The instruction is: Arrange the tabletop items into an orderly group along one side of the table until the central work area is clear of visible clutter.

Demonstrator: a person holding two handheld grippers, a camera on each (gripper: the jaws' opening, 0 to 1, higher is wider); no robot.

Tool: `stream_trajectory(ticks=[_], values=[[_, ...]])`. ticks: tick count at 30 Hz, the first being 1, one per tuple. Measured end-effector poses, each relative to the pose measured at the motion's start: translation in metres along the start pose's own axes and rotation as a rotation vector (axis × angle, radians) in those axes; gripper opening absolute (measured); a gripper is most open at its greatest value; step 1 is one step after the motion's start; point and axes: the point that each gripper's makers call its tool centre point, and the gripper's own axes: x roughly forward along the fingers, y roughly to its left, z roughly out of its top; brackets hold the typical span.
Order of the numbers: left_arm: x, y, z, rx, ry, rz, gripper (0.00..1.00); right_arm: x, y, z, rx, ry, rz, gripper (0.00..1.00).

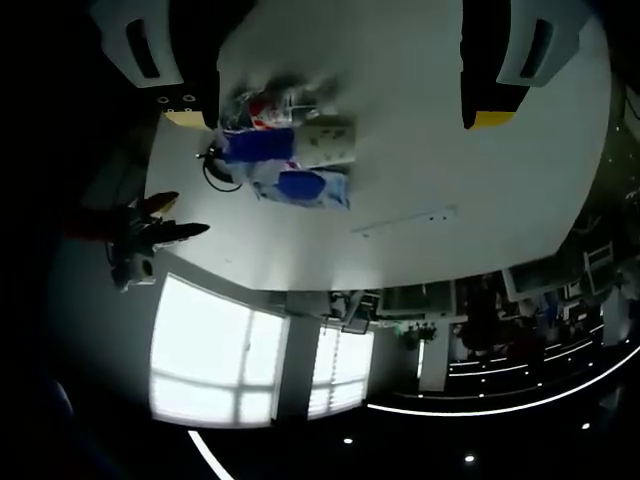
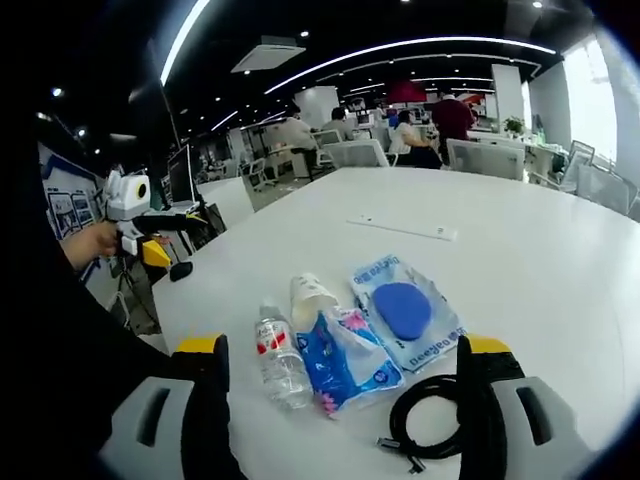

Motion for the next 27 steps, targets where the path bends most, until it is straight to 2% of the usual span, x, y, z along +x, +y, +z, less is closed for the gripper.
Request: stream_trajectory(ticks=[7, 13, 27], values=[[0.000, -0.003, -0.002, -0.002, 0.002, -0.010, 1.00, 0.016, 0.016, 0.001, -0.019, 0.019, 0.052, 0.85], [0.000, -0.004, -0.002, -0.003, -0.002, -0.011, 1.00, 0.030, 0.032, -0.001, -0.084, 0.051, 0.087, 0.84], [0.000, -0.004, -0.006, -0.013, -0.003, -0.009, 1.00, 0.053, 0.050, 0.003, -0.138, 0.077, 0.136, 0.78]])
